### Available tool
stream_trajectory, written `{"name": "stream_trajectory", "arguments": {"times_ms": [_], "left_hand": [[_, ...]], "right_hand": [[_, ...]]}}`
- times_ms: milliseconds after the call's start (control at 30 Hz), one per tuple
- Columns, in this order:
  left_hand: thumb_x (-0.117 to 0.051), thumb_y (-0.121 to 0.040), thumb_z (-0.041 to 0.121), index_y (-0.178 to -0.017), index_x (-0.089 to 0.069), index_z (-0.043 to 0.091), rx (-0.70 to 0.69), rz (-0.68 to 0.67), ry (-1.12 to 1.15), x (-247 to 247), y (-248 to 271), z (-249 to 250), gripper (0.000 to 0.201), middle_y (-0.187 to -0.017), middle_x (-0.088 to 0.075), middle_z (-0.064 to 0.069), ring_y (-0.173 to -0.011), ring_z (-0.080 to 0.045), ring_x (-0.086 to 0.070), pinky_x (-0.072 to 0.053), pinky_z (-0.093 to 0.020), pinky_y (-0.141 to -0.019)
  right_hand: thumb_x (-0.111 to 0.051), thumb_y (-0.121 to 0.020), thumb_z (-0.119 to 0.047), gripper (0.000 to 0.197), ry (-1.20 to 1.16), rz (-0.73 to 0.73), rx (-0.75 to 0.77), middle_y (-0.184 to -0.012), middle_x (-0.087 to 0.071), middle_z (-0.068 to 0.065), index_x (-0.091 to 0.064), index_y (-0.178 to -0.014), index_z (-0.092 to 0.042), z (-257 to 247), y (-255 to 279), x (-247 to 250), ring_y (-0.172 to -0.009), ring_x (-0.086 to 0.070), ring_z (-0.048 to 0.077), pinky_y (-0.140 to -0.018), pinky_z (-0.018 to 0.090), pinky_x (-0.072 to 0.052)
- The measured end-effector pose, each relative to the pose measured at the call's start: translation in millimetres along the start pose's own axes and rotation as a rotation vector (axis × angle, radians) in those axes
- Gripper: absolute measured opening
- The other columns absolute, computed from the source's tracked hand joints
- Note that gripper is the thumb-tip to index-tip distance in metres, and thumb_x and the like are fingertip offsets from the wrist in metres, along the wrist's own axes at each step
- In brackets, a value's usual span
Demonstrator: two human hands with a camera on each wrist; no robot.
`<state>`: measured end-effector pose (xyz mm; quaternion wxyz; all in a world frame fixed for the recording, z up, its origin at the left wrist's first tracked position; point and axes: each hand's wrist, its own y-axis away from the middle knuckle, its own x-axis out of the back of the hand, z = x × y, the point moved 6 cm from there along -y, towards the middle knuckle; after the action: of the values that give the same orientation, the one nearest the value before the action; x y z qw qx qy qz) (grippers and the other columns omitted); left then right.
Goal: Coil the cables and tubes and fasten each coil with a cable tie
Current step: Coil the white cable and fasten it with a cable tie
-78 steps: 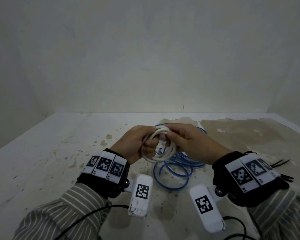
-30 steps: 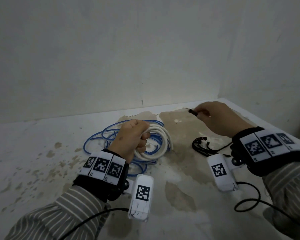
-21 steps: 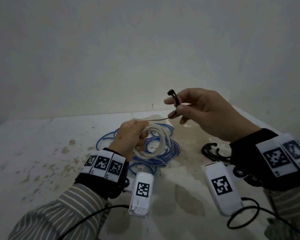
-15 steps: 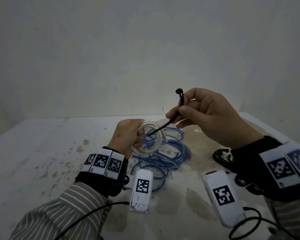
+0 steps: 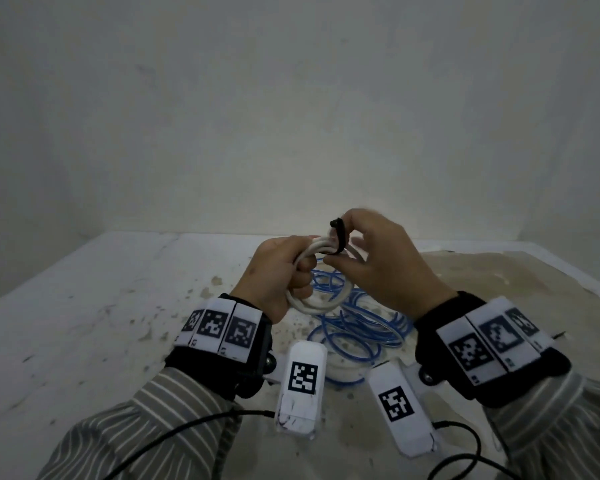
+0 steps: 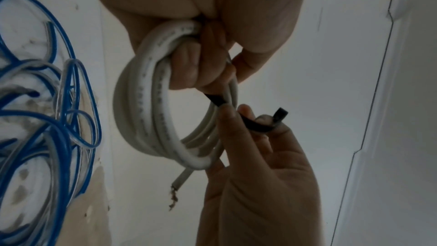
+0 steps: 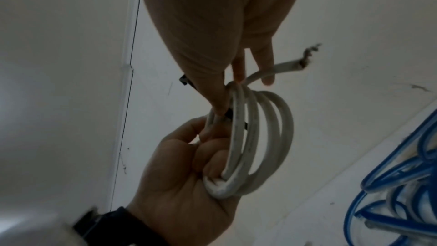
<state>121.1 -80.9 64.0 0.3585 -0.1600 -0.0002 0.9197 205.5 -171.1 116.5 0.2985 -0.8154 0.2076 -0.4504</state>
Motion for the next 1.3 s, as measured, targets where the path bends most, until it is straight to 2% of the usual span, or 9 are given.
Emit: {"name": "stream_trajectory", "arguments": {"times_ms": [67,167,333,467,633,733,900,1067,1300], "left_hand": [[-0.04,-0.095,0.01,-0.075,-0.059,0.006,0.005,-0.004,0.009,4.0,1.0,0.9,0.028,-0.049,-0.033,0.001,-0.035,-0.008,-0.02,-0.02,-0.017,-0.039],[-0.036,-0.095,0.012,-0.072,-0.05,0.005,0.038,-0.029,0.026,5.5,5.0,1.2,0.027,-0.05,-0.039,-0.003,-0.034,-0.008,-0.022,-0.022,-0.02,-0.04],[-0.039,-0.093,0.008,-0.072,-0.052,0.003,0.04,0.075,-0.041,14.4,4.4,0.5,0.025,-0.064,-0.038,-0.014,-0.033,-0.01,-0.023,-0.022,-0.022,-0.044],[-0.044,-0.092,0.005,-0.122,-0.038,-0.012,-0.072,0.171,-0.093,22.7,0.4,3.2,0.035,-0.067,-0.046,-0.004,-0.032,-0.006,-0.026,-0.023,-0.016,-0.036],[-0.041,-0.096,0.007,-0.102,-0.065,0.022,-0.134,0.092,-0.142,14.2,5.1,7.0,0.028,-0.074,-0.058,-0.007,-0.034,-0.005,-0.022,-0.023,-0.015,-0.035],[-0.042,-0.096,0.01,-0.1,-0.066,0.021,-0.125,0.067,-0.093,13.5,4.9,6.3,0.026,-0.075,-0.049,-0.011,-0.034,-0.005,-0.021,-0.021,-0.015,-0.035],[-0.041,-0.097,0.032,-0.09,-0.068,0.019,-0.166,0.101,-0.06,16.6,6.7,9.7,0.031,-0.068,-0.044,-0.01,-0.035,-0.007,-0.02,-0.019,-0.017,-0.037],[-0.048,-0.095,0.022,-0.089,-0.065,0.015,-0.152,0.117,-0.064,16.9,4.9,10.2,0.02,-0.08,-0.047,-0.016,-0.033,-0.006,-0.022,-0.021,-0.015,-0.035],[-0.051,-0.093,0.014,-0.093,-0.069,0.018,-0.2,0.075,-0.08,16.6,6.4,14.9,0.018,-0.05,-0.047,0.004,-0.034,-0.007,-0.023,-0.023,-0.015,-0.036]], "right_hand": [[-0.071,-0.078,-0.006,0.021,0.005,0.014,0.011,-0.113,-0.056,0.011,-0.053,-0.089,-0.007,-2.2,-3.1,-5.9,-0.105,-0.055,0.022,-0.085,0.04,-0.051],[-0.065,-0.084,-0.008,0.017,0.03,0.001,-0.007,-0.095,-0.064,0.017,-0.05,-0.088,0.001,-3.3,-3.9,-14.0,-0.084,-0.06,0.033,-0.073,0.046,-0.05],[-0.068,-0.082,-0.008,0.023,-0.027,0.033,-0.082,-0.093,-0.068,0.01,-0.045,-0.078,-0.007,-1.0,-3.8,-19.8,-0.083,-0.063,0.024,-0.074,0.035,-0.053],[-0.068,-0.08,-0.005,0.014,-0.31,-0.028,-0.239,-0.095,-0.069,0.003,-0.056,-0.086,0.0,6.1,-7.6,-23.8,-0.082,-0.067,0.011,-0.071,0.02,-0.054],[-0.059,-0.088,-0.008,0.01,-0.5,0.016,-0.308,-0.076,-0.069,0.0,-0.069,-0.088,-0.009,8.9,-6.6,-24.4,-0.06,-0.061,-0.001,-0.059,0.013,-0.046],[-0.06,-0.088,-0.009,0.012,-0.492,0.051,-0.325,-0.083,-0.072,0.002,-0.069,-0.089,-0.016,9.2,-4.2,-27.0,-0.073,-0.067,0.008,-0.07,0.021,-0.053],[-0.063,-0.084,-0.004,0.017,-0.597,0.142,-0.344,-0.078,-0.072,-0.001,-0.07,-0.089,-0.019,10.1,-3.2,-22.9,-0.067,-0.066,0.005,-0.064,0.019,-0.05],[-0.065,-0.081,0.002,0.019,-0.687,0.204,-0.353,-0.075,-0.071,-0.001,-0.07,-0.089,-0.015,10.5,-1.5,-22.4,-0.066,-0.066,0.007,-0.065,0.02,-0.051],[-0.065,-0.08,0.002,0.021,-0.8,0.258,-0.398,-0.073,-0.069,0.003,-0.068,-0.093,-0.015,17.5,1.4,-24.5,-0.07,-0.067,0.014,-0.066,0.026,-0.053]]}}
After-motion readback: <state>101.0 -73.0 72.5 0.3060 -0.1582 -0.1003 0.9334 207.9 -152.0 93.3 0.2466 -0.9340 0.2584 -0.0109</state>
